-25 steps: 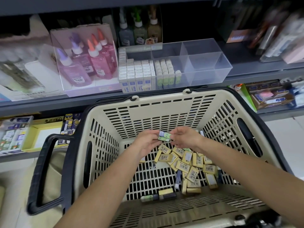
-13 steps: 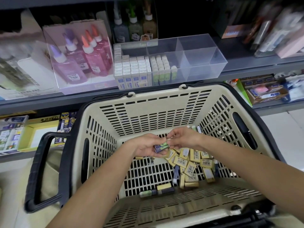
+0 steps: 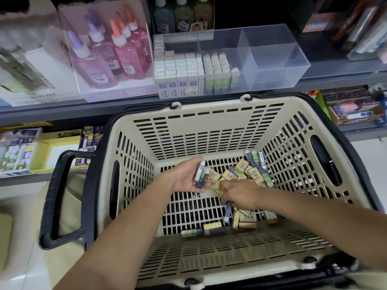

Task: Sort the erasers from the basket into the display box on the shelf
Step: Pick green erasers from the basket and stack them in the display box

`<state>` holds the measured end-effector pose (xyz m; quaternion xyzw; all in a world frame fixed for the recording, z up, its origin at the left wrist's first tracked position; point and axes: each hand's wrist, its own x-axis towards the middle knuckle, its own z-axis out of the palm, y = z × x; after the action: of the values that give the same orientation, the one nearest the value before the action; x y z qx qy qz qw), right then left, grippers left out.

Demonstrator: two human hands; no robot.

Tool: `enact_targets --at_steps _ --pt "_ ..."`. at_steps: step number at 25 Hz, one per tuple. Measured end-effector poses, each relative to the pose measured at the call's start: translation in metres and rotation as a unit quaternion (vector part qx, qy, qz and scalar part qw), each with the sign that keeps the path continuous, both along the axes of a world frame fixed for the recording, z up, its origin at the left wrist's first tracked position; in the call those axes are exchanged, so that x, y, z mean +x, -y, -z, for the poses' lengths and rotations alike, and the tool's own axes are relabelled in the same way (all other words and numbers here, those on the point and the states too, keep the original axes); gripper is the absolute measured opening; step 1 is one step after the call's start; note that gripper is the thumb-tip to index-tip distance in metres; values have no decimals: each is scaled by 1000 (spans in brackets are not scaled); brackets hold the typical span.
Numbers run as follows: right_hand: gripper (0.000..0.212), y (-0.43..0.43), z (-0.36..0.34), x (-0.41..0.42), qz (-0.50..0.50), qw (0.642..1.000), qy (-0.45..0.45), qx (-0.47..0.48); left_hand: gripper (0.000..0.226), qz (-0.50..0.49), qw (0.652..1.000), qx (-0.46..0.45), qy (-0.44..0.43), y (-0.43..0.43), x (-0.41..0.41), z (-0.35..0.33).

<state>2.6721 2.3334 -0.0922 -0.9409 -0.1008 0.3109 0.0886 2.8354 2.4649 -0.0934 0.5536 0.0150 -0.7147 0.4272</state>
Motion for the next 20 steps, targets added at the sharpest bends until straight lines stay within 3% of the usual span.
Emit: enact_targets --at_steps 3,5,7,9,11,12,16,18,19,20 --pt "23 -1 5 0 29 999 -2 16 50 -31 999 19 0 -7 5 7" --pt "17 2 0 1 162 980 -26 116 41 -42 999 19 4 -13 7 12" --pt "11 4 -9 6 340 904 -40 255 36 -70 997 13 3 -17 9 15" --pt "9 -1 -18 14 495 786 -27 369 34 -111 994 4 -22 -15 9 15" --pt "8 -8 -26 23 577 697 -4 425 38 -130 990 -17 -47 -10 5 13" --pt "11 -11 -28 26 591 678 1 437 42 -131 989 -33 -55 -8 3 13" --pt "23 -20 -31 32 590 667 1 456 48 -143 982 -103 -70 0 -4 9" --pt "22 -18 -31 31 586 669 2 458 38 -142 984 -94 -44 1 -3 11" --pt "20 -17 -30 28 569 694 -6 442 32 -141 987 -72 -24 -1 -2 12" --pt "16 -16 -28 24 534 741 -24 406 27 -137 989 -48 -6 -4 1 14"
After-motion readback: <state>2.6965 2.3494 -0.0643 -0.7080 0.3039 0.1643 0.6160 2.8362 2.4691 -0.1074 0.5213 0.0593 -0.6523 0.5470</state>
